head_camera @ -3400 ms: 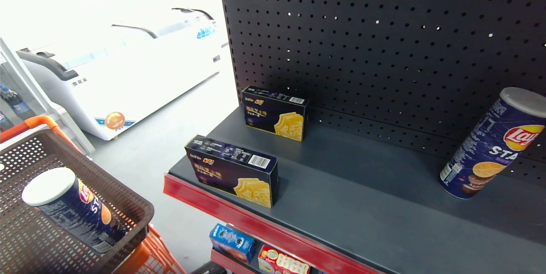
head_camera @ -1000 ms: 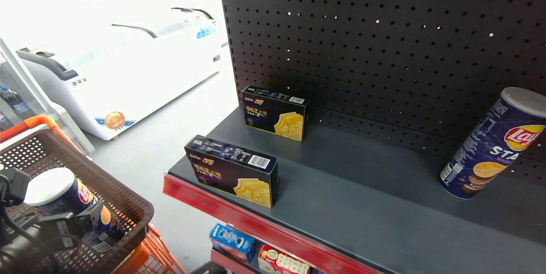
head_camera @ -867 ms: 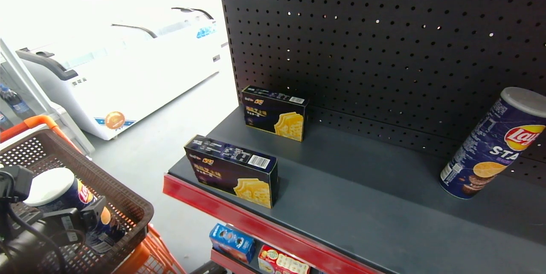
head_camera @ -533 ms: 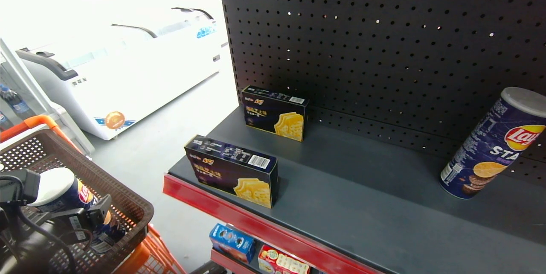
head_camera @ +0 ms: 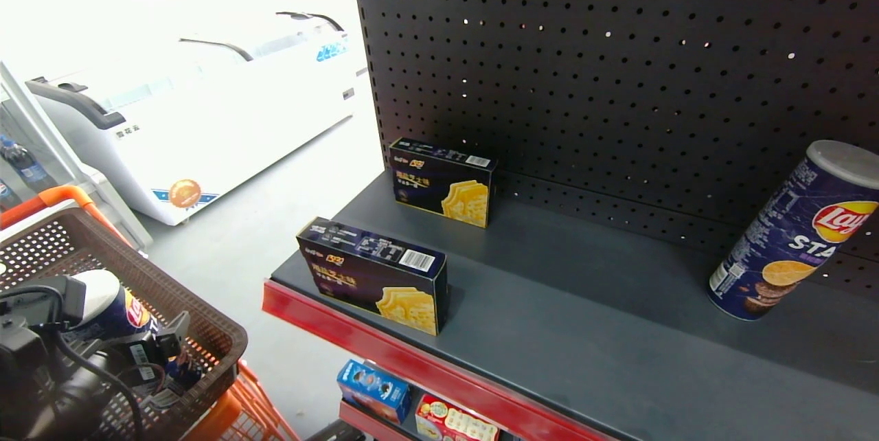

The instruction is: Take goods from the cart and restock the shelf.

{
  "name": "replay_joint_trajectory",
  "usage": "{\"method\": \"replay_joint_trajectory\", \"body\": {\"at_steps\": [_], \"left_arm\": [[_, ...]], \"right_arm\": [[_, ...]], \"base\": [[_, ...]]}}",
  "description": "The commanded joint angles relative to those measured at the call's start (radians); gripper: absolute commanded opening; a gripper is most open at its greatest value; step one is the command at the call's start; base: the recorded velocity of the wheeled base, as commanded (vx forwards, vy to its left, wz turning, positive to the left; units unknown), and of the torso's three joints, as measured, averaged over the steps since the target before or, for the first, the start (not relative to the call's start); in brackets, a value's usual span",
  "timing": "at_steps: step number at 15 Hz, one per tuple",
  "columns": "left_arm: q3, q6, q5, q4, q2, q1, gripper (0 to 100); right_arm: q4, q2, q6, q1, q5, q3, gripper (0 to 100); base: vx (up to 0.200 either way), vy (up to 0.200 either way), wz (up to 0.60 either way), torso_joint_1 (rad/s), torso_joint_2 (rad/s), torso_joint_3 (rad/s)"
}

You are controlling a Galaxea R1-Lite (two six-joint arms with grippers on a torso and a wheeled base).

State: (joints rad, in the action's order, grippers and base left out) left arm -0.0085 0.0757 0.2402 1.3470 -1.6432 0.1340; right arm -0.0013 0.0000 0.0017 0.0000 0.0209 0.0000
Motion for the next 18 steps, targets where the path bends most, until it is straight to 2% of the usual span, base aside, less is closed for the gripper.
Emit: {"method": "replay_joint_trajectory", "body": {"at_steps": [1,6,7,11,18], "left_arm": [[0.001,0.001,0.001,0.003,-0.038,0.015,100],[-0.001,0.001,0.001,0.034,-0.090,0.019,100],[-0.004,0.001,0.001,0.077,-0.135,0.019,100],[-0.008,0.001,0.001,0.133,-0.176,0.021,100],[-0.053,-0.005,0.001,0.141,-0.176,0.044,100]], "right_arm": [[0.000,0.000,0.000,0.000,0.001,0.000,100],[0.000,0.000,0.000,0.000,0.001,0.000,100],[0.000,0.000,0.000,0.000,0.001,0.000,100],[0.000,0.000,0.000,0.000,0.001,0.000,100],[0.000,0.000,0.000,0.000,0.001,0.000,100]], "base": [[0.000,0.000,0.00,0.000,0.00,0.000],[0.000,0.000,0.00,0.000,0.00,0.000],[0.000,0.000,0.00,0.000,0.00,0.000],[0.000,0.000,0.00,0.000,0.00,0.000],[0.000,0.000,0.00,0.000,0.00,0.000]]}}
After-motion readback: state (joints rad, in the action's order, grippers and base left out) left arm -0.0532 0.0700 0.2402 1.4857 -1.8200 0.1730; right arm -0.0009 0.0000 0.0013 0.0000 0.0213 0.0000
